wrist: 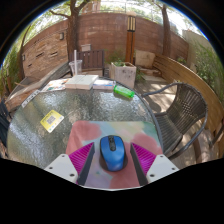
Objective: Arrange mouse
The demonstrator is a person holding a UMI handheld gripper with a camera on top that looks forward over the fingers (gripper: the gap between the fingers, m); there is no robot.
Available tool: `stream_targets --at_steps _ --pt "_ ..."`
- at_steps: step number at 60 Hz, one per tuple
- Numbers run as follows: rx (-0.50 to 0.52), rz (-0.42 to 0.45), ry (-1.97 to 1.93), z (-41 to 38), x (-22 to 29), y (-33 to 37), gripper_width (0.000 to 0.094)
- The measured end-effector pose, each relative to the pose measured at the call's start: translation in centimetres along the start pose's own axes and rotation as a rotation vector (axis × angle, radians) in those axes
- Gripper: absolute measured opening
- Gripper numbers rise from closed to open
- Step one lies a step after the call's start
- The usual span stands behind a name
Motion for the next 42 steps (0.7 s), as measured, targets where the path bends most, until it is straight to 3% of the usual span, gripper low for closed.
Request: stream_targets --at_steps 2,5,9,25,42 --pt "0.006 0.000 0.009 -0.2 0.8 0.7 0.0869" --pt "0.006 0.022 0.017 -0.2 1.2 1.6 0.0818" --pt "-0.001 0.047 0.021 -0.5 2.5 4.0 0.0858" --pt "-0.058 0.157 0.051 -1.9 6.1 17.1 0.0850" --pt "-0.100 0.228 0.091 -3.5 5.9 29.5 0.0847"
Point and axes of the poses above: the point between the fingertips, and its own axes, seen from behind it with the camera up: z to the right, x up, y backward, against the way the camera looks, the point moved 6 cm from there along y, backward, against the way the camera looks, and after that the axes turned 10 degrees about z, right-handed, at the moved point
